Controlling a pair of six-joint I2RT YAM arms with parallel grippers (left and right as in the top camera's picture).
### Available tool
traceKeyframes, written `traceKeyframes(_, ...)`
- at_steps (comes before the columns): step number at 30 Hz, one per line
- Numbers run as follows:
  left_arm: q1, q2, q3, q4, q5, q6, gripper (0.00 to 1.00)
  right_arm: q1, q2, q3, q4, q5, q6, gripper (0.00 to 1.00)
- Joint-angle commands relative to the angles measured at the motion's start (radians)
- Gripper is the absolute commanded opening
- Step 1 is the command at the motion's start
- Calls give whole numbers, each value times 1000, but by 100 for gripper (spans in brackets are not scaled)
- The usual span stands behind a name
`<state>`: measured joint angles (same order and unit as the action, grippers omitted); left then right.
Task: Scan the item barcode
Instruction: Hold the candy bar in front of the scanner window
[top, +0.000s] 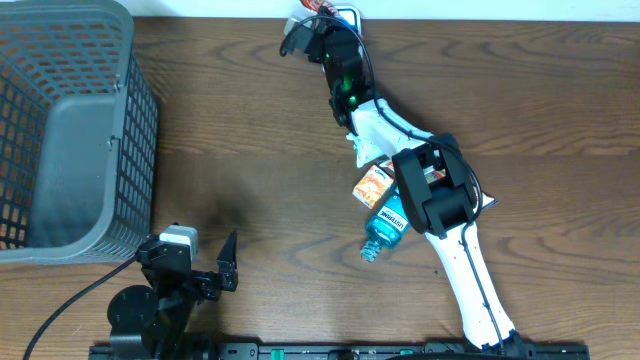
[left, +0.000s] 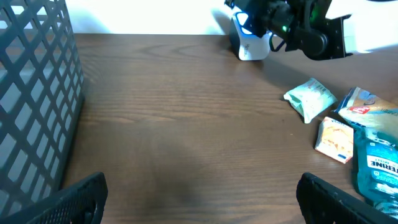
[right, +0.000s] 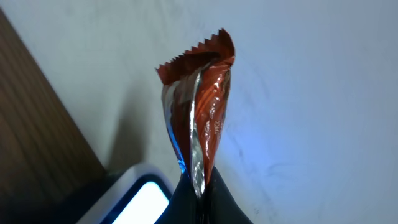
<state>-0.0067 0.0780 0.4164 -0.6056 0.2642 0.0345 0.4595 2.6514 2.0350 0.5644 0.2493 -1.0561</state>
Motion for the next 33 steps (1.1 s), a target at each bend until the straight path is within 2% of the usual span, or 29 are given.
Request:
traceKeyframes(1,5,1,9,0,13,14,97,-15,18,33,6,-31,-23,1)
traceKeyframes(5,5,1,9,0,13,14,97,-12,18,33,-51,-61,-10,1)
traceKeyframes(9,5,1,9,0,13,14,97,2,13,33,-104,-53,184,1)
traceKeyframes(15,5,1,9,0,13,14,97,12,-82,33,-264,-18,317,1)
traceKeyframes(20,5,1,9,0,13,14,97,-10,-274,33,-579,-16,478,1)
traceKeyframes(25,5,1,9,0,13,13,97,-50,-462,33,-974,-8,490,1)
traceKeyframes(28,5,1,9,0,13,14,97,-89,-521,33,-1125,11,489,1)
traceKeyframes(33,5,1,9,0,13,14,97,-220,-551,33,-1266,15,476,1)
